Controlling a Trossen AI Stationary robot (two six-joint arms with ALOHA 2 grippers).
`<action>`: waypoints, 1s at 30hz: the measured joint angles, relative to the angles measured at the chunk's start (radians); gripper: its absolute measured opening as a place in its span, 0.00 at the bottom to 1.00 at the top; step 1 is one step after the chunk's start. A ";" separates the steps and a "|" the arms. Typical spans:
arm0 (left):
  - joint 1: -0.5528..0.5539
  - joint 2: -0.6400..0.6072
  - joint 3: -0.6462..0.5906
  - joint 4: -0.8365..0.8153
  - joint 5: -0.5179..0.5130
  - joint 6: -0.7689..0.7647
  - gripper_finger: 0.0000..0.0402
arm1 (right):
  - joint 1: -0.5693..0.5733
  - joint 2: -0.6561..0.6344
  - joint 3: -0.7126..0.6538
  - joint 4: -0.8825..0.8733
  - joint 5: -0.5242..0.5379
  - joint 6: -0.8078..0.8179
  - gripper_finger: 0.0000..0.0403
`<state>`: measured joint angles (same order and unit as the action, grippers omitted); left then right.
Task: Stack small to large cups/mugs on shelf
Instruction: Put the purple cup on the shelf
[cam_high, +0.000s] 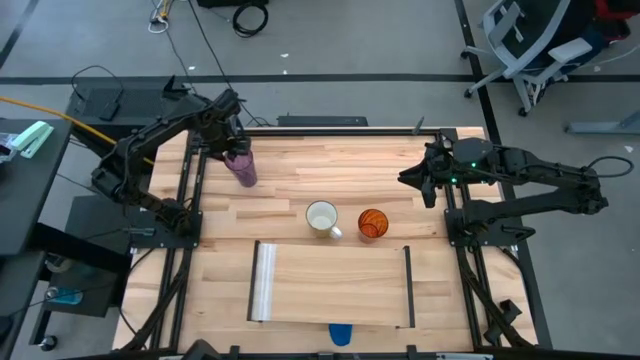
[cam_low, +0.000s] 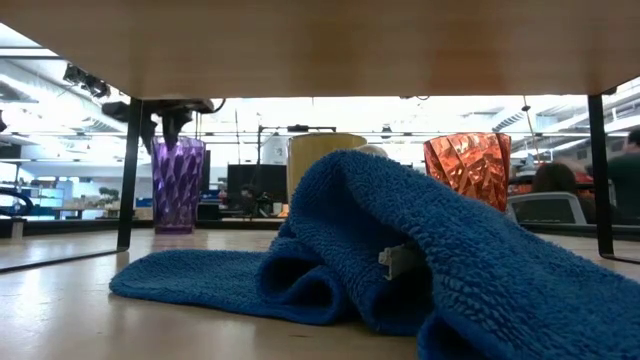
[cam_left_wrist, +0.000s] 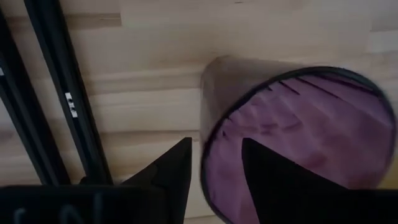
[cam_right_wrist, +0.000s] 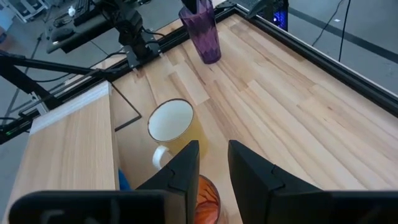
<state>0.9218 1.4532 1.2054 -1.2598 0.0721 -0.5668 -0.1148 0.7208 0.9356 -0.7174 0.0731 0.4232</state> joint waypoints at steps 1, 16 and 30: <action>0.000 0.000 -0.009 0.001 -0.001 -0.001 0.36 | 0.000 0.000 0.000 0.000 0.000 0.000 0.23; 0.000 0.000 -0.052 0.032 -0.001 0.002 0.18 | 0.000 0.000 0.000 0.000 0.000 0.003 0.23; 0.000 0.000 0.045 0.021 0.046 0.089 0.03 | 0.000 0.000 0.000 0.000 0.000 -0.007 0.23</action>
<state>0.9215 1.4528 1.2507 -1.2387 0.1184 -0.4778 -0.1150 0.7209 0.9356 -0.7177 0.0734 0.4160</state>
